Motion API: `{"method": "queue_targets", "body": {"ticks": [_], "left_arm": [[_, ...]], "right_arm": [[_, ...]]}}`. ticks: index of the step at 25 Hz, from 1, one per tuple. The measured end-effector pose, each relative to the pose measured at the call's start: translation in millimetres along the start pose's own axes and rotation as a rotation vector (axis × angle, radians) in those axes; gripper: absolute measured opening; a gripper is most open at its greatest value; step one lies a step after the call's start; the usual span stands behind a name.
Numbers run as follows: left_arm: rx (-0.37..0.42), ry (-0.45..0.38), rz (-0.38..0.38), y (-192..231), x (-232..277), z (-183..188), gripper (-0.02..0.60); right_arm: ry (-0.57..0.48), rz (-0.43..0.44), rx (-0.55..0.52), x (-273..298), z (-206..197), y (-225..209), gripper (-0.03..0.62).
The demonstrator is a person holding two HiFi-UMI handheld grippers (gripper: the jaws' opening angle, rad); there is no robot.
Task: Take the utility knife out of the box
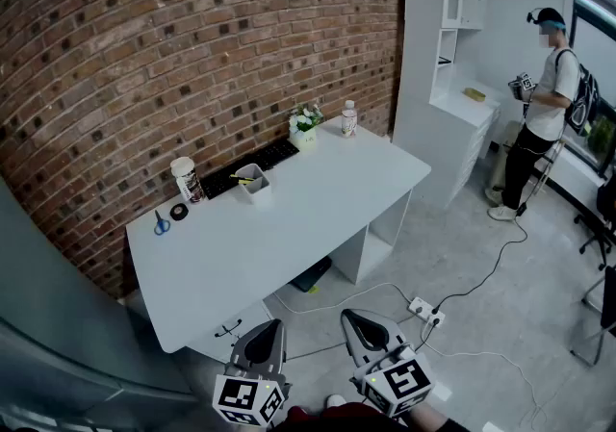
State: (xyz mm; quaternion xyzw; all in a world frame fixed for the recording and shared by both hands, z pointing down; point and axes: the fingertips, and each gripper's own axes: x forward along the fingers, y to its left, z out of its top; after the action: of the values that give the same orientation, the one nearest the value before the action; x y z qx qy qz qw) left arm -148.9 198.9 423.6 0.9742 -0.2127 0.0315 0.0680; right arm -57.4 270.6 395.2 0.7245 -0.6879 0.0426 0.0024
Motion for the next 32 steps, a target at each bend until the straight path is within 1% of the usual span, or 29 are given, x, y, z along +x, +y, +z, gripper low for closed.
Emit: {"method": "queue_targets", "body": {"ticks": [4,6,9,13,17,22,26,29,32], "left_arm": [[0.006,-0.004,0.011,-1,5,1,0.003],[0.010,-0.006,0.017,-2,8,1,0.003],[0.018,-0.008,0.025,-3,13,3,0.003],[0.033,-0.004,0.045,-2,17,5,0.003],[0.047,0.002,0.060,-2,21,8,0.003],[0.055,0.015,0.073,-4,24,2,0.003],[0.064,0.023,0.078,-5,24,2,0.003],[0.068,0.025,0.084,-2,27,5,0.003],[0.074,0.024,0.088,3,30,5,0.003]], "right_arm": [[-0.027,0.000,-0.017,-1,4,-8,0.008],[-0.037,0.001,0.000,-2,6,-13,0.008],[-0.024,0.001,0.054,-3,5,-22,0.008],[-0.032,-0.012,0.052,0,4,-35,0.008],[0.021,-0.014,0.066,2,1,-40,0.008],[0.026,-0.001,0.071,4,-9,-45,0.008],[0.074,-0.020,0.073,2,-7,-48,0.008],[0.045,-0.008,0.085,7,-10,-51,0.008],[0.063,-0.007,0.091,12,-12,-50,0.008]]}}
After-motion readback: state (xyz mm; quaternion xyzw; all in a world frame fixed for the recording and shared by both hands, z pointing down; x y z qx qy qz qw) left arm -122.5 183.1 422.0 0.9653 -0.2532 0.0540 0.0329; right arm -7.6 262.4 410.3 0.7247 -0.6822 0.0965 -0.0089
